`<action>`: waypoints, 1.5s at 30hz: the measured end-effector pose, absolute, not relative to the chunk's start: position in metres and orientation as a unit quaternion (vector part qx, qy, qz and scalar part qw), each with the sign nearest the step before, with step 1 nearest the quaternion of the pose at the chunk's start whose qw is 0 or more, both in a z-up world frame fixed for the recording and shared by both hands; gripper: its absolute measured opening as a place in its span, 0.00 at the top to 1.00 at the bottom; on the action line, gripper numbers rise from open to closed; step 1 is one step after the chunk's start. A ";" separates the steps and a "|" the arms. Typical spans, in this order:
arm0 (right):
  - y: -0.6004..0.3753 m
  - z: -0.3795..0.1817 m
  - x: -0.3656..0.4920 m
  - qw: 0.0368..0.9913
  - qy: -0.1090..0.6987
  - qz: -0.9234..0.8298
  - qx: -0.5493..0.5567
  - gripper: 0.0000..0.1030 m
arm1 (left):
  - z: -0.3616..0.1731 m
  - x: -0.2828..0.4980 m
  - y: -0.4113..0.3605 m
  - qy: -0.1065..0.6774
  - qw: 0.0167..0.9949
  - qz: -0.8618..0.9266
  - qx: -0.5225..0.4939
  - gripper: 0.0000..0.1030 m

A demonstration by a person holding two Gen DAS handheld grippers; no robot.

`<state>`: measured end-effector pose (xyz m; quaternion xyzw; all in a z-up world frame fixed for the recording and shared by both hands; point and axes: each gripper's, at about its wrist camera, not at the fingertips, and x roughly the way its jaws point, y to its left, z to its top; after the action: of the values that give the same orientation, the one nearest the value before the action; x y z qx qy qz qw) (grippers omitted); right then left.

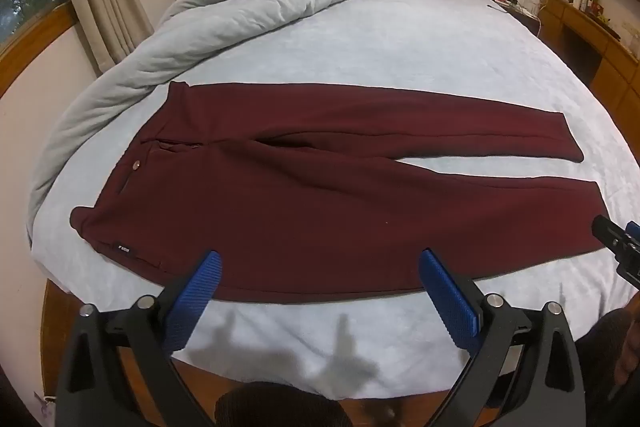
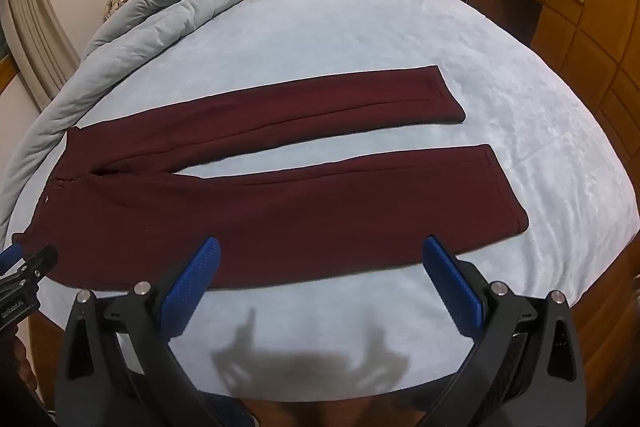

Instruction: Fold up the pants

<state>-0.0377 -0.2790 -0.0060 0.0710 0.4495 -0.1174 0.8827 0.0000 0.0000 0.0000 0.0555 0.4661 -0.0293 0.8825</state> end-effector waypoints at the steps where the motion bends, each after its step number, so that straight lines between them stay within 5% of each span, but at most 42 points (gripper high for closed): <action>1: -0.278 -0.006 -0.038 0.882 0.450 -0.118 0.071 0.02 | 0.000 0.000 0.000 0.466 0.883 -0.029 0.057 0.04; 45: -0.279 -0.011 -0.036 0.881 0.452 -0.117 0.078 0.02 | 0.005 0.003 -0.005 0.463 0.884 -0.024 0.065 0.04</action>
<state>-0.0362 -0.2790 -0.0109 0.0778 0.4522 -0.1174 0.8807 0.0030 -0.0046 0.0048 0.0650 0.4629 -0.0239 0.8837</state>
